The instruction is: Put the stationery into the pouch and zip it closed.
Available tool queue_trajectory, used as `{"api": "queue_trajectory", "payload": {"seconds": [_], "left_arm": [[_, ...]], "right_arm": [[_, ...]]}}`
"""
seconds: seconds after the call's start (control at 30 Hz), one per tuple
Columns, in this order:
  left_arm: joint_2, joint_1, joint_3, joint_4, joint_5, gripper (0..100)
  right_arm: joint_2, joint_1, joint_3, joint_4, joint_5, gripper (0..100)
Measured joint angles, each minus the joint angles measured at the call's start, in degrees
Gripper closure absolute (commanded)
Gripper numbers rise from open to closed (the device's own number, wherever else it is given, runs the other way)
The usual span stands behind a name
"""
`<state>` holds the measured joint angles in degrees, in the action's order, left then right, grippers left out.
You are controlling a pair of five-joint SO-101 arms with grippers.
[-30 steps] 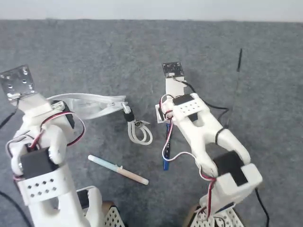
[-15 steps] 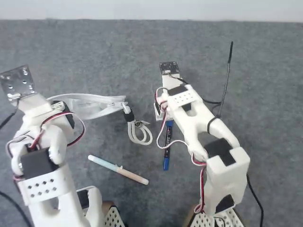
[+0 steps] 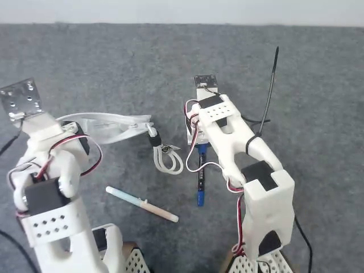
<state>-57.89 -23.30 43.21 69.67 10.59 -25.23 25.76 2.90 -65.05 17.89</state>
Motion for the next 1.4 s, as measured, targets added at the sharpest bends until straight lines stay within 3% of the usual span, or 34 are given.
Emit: {"api": "queue_trajectory", "payload": {"seconds": [0.97, 1.23, 1.4], "left_arm": [[-0.09, 0.00, 0.70, 0.00, 0.00, 99], [-0.09, 0.00, 0.70, 0.00, 0.00, 99], [-0.09, 0.00, 0.70, 0.00, 0.00, 99]], "right_arm": [[19.69, 1.58, 0.44, -15.30, -3.96, 99.2], [32.79, 4.48, 7.74, -15.74, -3.96, 99.2], [42.11, 4.40, 16.18, -9.23, -3.96, 99.2]]}}
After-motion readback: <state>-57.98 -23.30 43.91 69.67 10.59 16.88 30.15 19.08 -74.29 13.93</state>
